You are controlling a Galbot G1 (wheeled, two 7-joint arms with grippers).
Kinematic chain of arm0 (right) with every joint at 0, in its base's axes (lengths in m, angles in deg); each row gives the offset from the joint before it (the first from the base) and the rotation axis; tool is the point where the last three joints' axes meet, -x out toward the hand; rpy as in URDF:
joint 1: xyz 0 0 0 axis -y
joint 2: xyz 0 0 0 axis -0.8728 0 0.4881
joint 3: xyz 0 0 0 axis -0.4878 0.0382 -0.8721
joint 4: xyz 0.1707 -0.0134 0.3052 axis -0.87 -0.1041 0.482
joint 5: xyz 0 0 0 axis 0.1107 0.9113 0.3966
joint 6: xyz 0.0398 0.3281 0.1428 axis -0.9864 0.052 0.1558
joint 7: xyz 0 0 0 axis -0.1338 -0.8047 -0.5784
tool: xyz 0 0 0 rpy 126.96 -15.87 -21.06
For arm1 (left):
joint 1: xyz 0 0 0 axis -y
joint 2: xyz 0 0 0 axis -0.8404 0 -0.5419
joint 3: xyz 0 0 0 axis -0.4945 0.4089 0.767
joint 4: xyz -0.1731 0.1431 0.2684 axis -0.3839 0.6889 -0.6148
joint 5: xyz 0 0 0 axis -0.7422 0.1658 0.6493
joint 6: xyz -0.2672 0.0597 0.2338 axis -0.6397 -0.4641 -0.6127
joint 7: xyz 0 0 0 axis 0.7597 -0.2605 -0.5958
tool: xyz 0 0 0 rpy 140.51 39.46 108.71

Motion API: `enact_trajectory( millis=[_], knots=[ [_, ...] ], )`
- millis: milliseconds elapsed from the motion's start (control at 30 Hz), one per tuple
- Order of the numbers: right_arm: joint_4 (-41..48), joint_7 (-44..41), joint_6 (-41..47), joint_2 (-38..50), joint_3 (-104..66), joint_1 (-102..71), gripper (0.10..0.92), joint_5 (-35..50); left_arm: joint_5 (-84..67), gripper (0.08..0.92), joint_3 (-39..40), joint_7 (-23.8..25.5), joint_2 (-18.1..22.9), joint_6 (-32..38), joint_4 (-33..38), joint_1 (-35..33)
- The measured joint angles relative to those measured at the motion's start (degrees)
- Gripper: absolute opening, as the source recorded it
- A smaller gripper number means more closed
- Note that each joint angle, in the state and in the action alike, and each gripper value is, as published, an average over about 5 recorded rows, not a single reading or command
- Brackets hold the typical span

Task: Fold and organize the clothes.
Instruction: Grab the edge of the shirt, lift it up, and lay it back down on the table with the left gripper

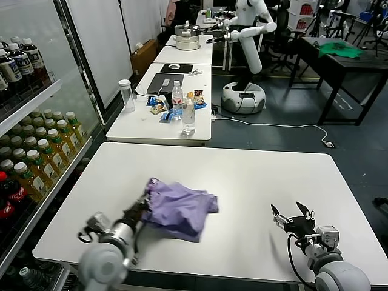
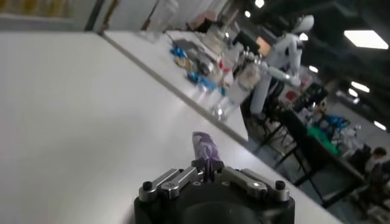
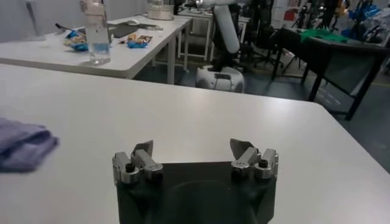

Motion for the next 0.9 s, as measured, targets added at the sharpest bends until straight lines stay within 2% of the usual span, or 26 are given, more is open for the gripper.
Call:
enact_trajectory(
  millis=[233, 400, 633, 900],
  knots=[
    [0.6, -0.1, -0.2, -0.9, 0.8, 0.8, 0.823, -0.2, -8.4, 0.123, -7.4, -0.6, -5.7, -0.6, 4.8, 1.0],
    [0.6, -0.1, -0.2, -1.5, 1.1, 1.0, 0.823, -0.5, -9.3, 0.123, -7.0, -0.5, -6.7, -1.0, 8.1, 1.8],
    [0.3, -0.1, -0.4, -2.2, 0.8, 0.6, 0.823, -0.9, -2.6, 0.123, 1.8, -0.1, -3.0, -1.4, 8.3, 3.4],
    [0.1, -0.3, -0.6, -2.4, 0.4, 0.4, 0.823, -1.1, 9.6, 0.123, 14.4, -0.6, 4.8, -1.7, 2.3, 6.6]
  ],
)
